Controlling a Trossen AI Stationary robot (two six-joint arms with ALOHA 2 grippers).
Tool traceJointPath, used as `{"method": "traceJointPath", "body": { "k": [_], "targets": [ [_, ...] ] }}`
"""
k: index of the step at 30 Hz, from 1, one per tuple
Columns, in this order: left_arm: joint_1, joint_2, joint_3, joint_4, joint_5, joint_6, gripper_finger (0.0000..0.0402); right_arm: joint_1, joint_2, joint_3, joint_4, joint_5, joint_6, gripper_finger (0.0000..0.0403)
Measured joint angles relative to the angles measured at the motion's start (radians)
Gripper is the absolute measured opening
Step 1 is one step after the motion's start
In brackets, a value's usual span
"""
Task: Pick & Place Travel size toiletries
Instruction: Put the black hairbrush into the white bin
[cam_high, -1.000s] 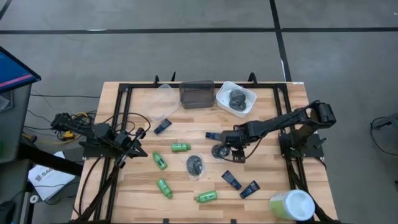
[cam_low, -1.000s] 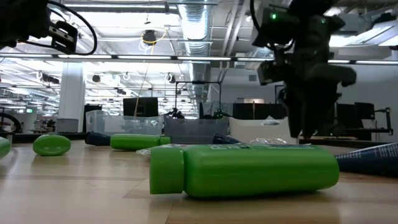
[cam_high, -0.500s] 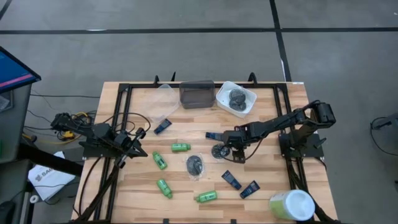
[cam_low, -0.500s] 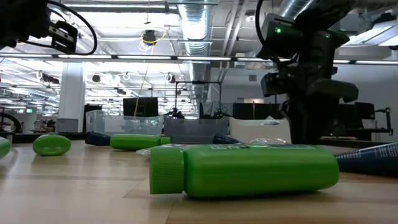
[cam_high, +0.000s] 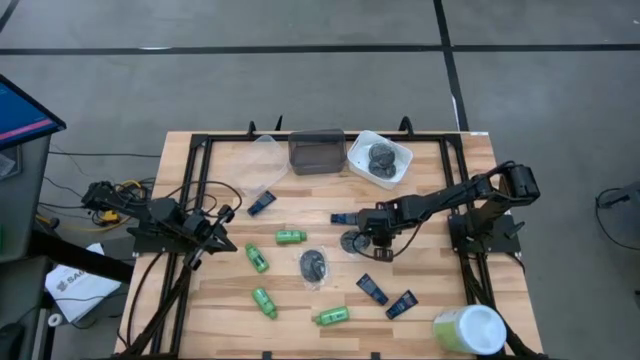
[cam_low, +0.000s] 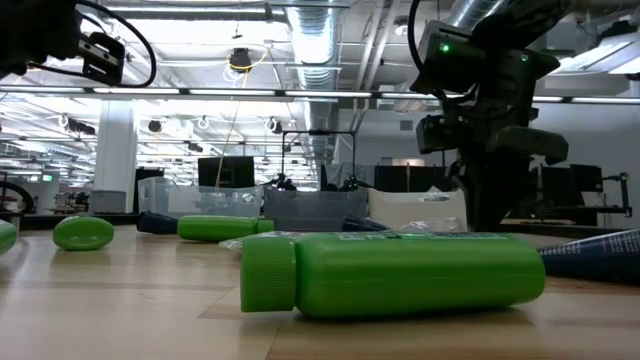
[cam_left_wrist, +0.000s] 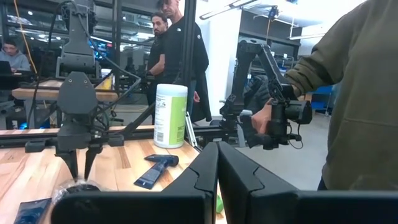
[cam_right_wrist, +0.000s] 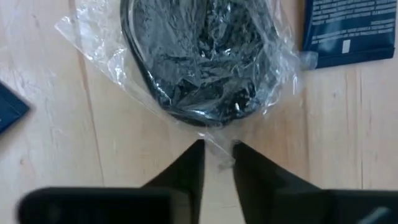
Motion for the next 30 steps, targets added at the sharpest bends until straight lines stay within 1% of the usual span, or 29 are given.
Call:
{"method": "traceJointPath", "body": {
  "k": [3,4,10,14,19,22,25,28,30],
  "targets": [
    [0.0,0.0,0.0,0.001,0.0,0.0,0.0003,0.0,0.0,0.0,-0.001,0.0,0.002,0.0014],
    [0.0,0.0,0.0,0.001,0.0,0.0,0.0003,0.0,0.0,0.0,-0.001,-0.001,0.004,0.0008],
    [0.0,0.0,0.0,0.002,0.0,0.0,0.0003,0.004,-0.003,0.026,-0.032,-0.002,0.037,0.0002],
    [0.0,0.0,0.0,0.003,0.0,0.0,0.0003,0.02,-0.017,0.132,-0.15,-0.003,0.03,0.0001],
    [0.0,0.001,0.0,0.008,0.0,0.0,0.0003,0.009,-0.065,0.33,-0.265,-0.004,-0.024,0.0],
    [0.0,0.001,0.0,0.009,0.0,0.0,0.0003,-0.045,-0.083,0.451,-0.326,0.007,-0.064,0.0],
    [0.0,0.001,0.0,0.01,0.0,0.0,0.0003,-0.128,-0.089,0.552,-0.364,0.069,-0.079,0.0],
    [0.0,0.002,0.0,0.011,0.0,0.0,0.0003,-0.232,-0.089,0.62,-0.403,0.114,-0.09,0.0],
    [0.0,0.002,0.0,0.015,0.0,0.0,0.0003,-0.306,-0.089,0.64,-0.413,0.132,-0.094,0.0]
  ]
}}
